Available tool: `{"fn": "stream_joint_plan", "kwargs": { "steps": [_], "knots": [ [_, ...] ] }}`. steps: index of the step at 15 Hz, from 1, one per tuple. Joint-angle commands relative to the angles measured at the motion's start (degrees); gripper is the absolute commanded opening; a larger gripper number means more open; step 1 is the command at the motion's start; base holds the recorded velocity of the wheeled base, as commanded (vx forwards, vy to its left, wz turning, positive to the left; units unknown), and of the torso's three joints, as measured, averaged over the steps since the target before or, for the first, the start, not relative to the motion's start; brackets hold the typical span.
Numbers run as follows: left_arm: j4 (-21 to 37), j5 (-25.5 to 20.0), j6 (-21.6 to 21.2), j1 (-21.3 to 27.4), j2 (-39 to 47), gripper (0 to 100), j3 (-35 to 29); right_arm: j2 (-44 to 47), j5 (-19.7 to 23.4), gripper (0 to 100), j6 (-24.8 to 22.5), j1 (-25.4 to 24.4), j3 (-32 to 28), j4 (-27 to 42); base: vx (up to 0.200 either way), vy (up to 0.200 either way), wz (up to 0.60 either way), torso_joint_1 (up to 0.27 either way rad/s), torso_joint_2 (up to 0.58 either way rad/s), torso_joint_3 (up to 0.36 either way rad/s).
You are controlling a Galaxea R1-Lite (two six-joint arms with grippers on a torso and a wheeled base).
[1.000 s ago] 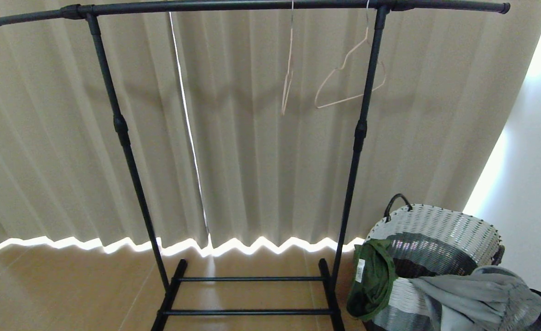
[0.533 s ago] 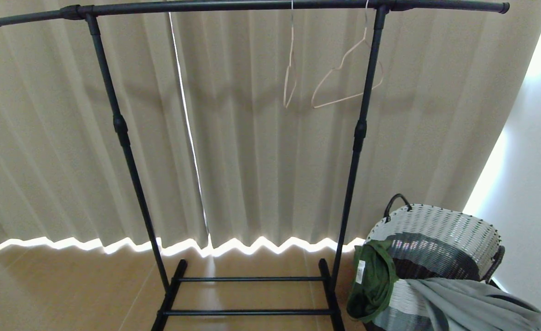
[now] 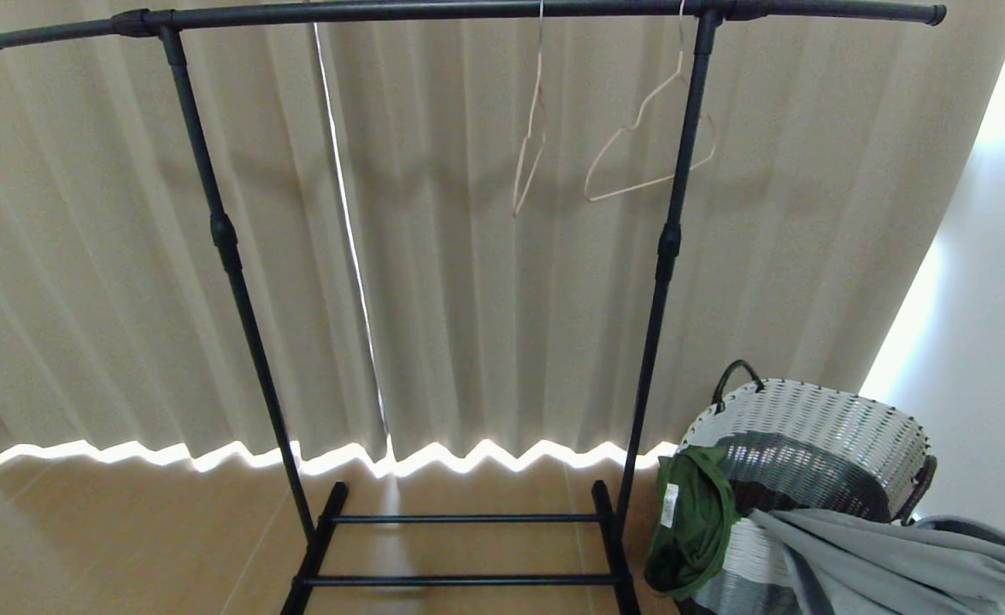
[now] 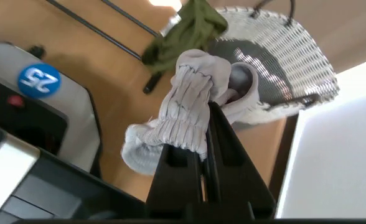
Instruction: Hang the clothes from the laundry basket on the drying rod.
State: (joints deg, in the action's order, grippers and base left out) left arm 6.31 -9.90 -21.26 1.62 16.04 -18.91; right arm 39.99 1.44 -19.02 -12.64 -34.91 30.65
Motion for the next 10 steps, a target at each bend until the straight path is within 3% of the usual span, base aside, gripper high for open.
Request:
{"fn": "stream_joint_plan", "kwargs": {
  "steps": [1,5,6,7,10],
  "knots": [
    [-4.38,-1.44,0.61,4.27,13.58,100,-4.73,0.27,0.32,0,1.53,-0.01,-1.03,-0.15,0.0,0.0,0.0,0.0,0.0,0.0],
    [-10.97,-0.74,6.67,22.37,27.99,100,-9.57,5.1,5.5,0,6.98,-0.01,-6.39,-0.85,0.0,0.0,0.0,0.0,0.0,0.0],
    [-12.03,-0.21,7.37,24.57,29.92,100,-10.36,5.98,6.03,0,8.29,-0.01,-7.27,-1.2,0.0,0.0,0.0,0.0,0.0,0.0],
    [-15.19,2.34,8.96,29.93,35.55,100,-12.29,8.88,6.74,0,11.02,-0.1,-9.65,-2.61,0.0,0.0,0.0,0.0,0.0,0.0],
    [-22.66,9.37,10.54,37.49,47.33,100,-13.88,14.42,7.79,0,13.39,-0.54,-13.87,-7.36,0.0,0.0,0.0,0.0,0.0,0.0]
  ]
}}
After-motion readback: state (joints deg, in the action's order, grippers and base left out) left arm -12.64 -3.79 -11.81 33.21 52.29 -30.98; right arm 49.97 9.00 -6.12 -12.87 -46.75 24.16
